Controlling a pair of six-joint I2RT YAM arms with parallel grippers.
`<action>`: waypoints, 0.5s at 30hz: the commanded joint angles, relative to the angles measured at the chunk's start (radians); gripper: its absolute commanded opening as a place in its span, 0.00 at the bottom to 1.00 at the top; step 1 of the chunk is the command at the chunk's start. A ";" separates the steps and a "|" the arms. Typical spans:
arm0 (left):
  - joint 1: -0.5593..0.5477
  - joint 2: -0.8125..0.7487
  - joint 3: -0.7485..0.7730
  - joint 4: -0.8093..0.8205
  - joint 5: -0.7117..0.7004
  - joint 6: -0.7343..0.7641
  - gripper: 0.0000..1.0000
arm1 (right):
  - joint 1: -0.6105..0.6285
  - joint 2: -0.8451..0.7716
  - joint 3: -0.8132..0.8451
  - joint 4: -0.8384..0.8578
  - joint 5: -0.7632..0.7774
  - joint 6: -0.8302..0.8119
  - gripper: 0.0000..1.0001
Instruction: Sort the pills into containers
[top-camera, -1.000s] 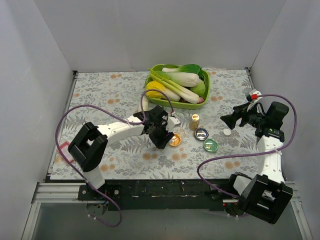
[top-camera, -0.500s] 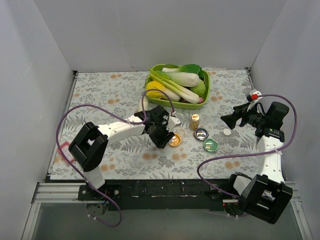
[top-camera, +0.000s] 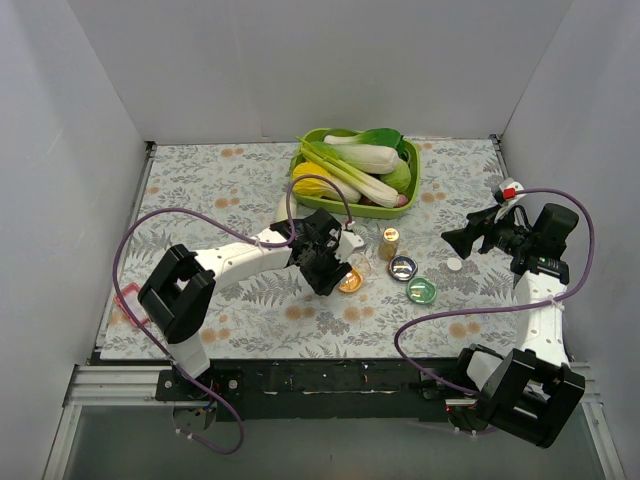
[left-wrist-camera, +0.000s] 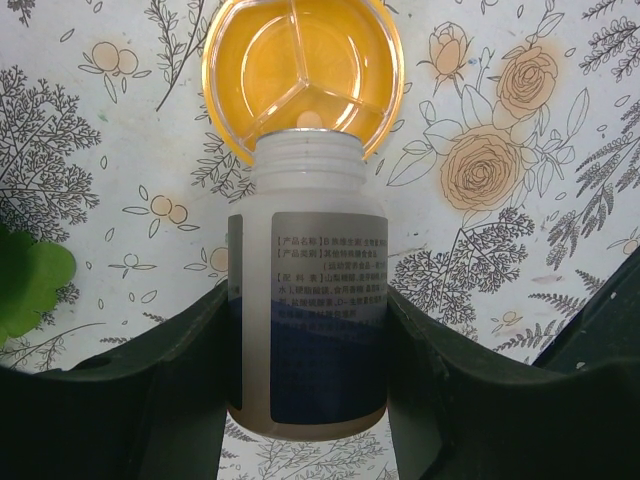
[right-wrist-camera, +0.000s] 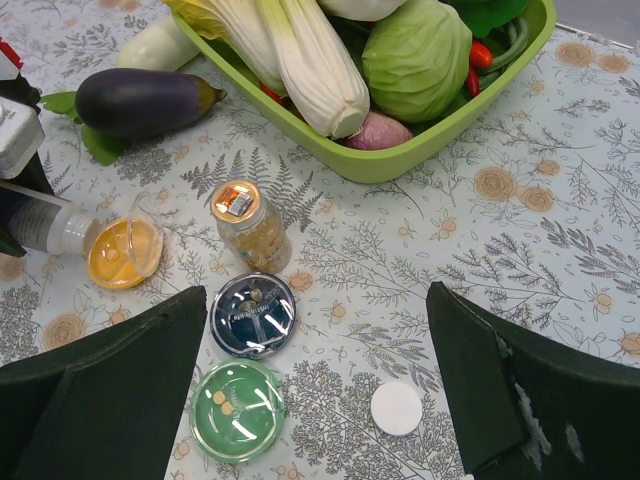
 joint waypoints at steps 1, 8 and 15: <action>-0.008 -0.001 0.041 -0.019 -0.019 0.015 0.00 | -0.004 -0.006 -0.001 0.032 -0.010 0.009 0.98; -0.014 0.008 0.055 -0.034 -0.025 0.015 0.00 | -0.004 -0.005 -0.001 0.031 -0.009 0.009 0.98; -0.017 0.020 0.068 -0.045 -0.031 0.017 0.00 | -0.004 -0.003 -0.001 0.029 -0.009 0.009 0.98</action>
